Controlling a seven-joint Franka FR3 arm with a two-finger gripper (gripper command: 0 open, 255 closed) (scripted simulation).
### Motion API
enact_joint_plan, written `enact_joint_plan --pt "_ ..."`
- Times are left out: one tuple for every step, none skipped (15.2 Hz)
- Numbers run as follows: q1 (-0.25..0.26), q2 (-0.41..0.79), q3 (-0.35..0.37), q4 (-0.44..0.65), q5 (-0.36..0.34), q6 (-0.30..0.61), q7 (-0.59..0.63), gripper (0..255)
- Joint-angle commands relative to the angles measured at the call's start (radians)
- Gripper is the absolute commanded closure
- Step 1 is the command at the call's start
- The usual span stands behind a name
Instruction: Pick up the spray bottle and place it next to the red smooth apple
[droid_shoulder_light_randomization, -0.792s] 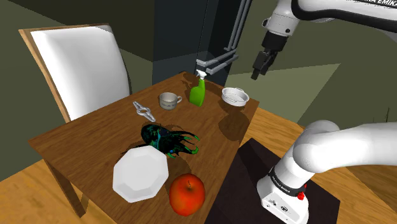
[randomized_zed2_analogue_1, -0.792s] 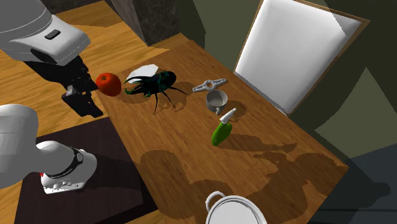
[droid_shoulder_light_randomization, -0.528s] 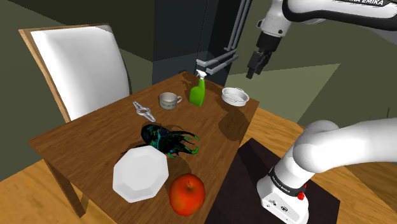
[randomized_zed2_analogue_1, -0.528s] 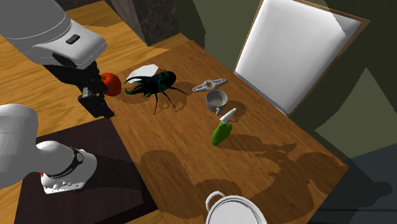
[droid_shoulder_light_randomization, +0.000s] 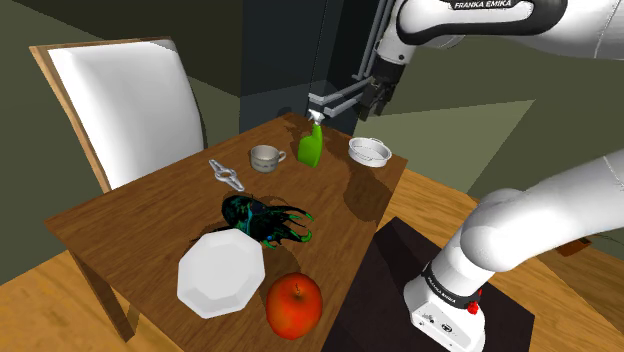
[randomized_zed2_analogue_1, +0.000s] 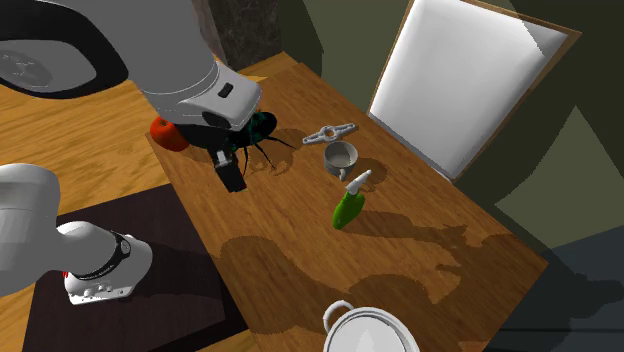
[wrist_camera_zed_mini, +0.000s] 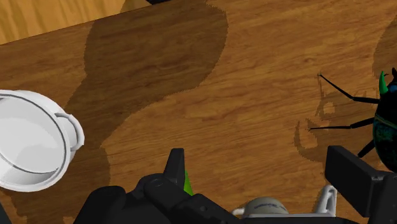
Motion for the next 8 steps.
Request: enact_joint_plan --pt "0.001 0.079 -0.018 0.043 0.008 0.041 -0.02 0" --pt "0.002 0.117 -0.025 0.064 0.014 0.058 -0.029 0" --pt "0.003 0.155 -0.031 0.088 0.02 0.074 -0.037 0" --pt "0.004 0.193 -0.038 0.112 0.028 0.089 -0.046 0" --pt "0.005 0.232 -0.044 0.138 0.036 0.102 -0.055 0" --pt "0.005 0.27 -0.049 0.165 0.045 0.114 -0.064 0" --pt "0.006 0.309 -0.055 0.194 0.054 0.125 -0.074 0" --pt "0.005 0.348 -0.06 0.223 0.064 0.135 -0.084 0"
